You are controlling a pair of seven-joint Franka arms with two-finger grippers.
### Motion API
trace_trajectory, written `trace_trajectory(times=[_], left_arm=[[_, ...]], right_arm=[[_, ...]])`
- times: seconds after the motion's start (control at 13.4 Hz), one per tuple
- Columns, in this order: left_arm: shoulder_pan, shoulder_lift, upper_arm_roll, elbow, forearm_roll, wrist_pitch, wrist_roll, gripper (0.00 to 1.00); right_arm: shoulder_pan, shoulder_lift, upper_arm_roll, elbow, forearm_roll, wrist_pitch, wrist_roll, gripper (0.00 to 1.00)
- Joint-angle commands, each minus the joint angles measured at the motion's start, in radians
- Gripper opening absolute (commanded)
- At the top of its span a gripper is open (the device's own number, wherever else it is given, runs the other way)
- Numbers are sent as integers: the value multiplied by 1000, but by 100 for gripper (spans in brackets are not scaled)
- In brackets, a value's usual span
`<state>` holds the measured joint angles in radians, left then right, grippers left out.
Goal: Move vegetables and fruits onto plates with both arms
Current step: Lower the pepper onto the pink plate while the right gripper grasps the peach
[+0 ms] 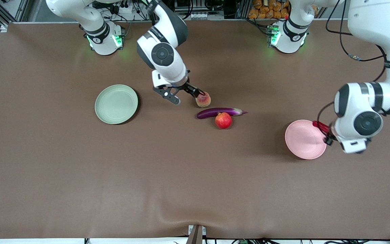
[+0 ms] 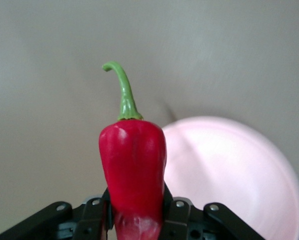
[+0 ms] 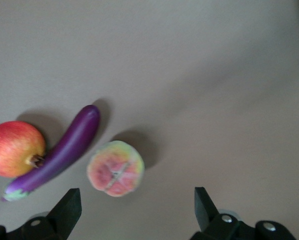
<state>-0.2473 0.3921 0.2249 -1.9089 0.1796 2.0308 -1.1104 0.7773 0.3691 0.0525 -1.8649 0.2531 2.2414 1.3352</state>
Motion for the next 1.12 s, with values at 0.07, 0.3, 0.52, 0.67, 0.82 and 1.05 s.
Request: trace_trajectory(times=[0.07,0.3,0.52,0.67,0.82,1.05], left_arm=[[-12,39,-18,-64,17,37,14,0],[-13,106,-16,-58,21,94,0,0],[-15,139,-15,-32,21,104,-12,0],[-17,155,-15,-33,23,103,-12,99],[-32,169,-13,-12,23,95,-12,100],[-32,169,-13,25,23,83,-9,100]], right_arm=[[45,128,-14,62,5,110,67,100],[86,195,-17,102,-12,122,142,100],[99,221,-17,105,-26,151,156,100],[106,234,-17,105,-28,176,156,100],[123,250,-20,105,-28,197,157,100],[123,255,-20,107,-32,207,154,56]])
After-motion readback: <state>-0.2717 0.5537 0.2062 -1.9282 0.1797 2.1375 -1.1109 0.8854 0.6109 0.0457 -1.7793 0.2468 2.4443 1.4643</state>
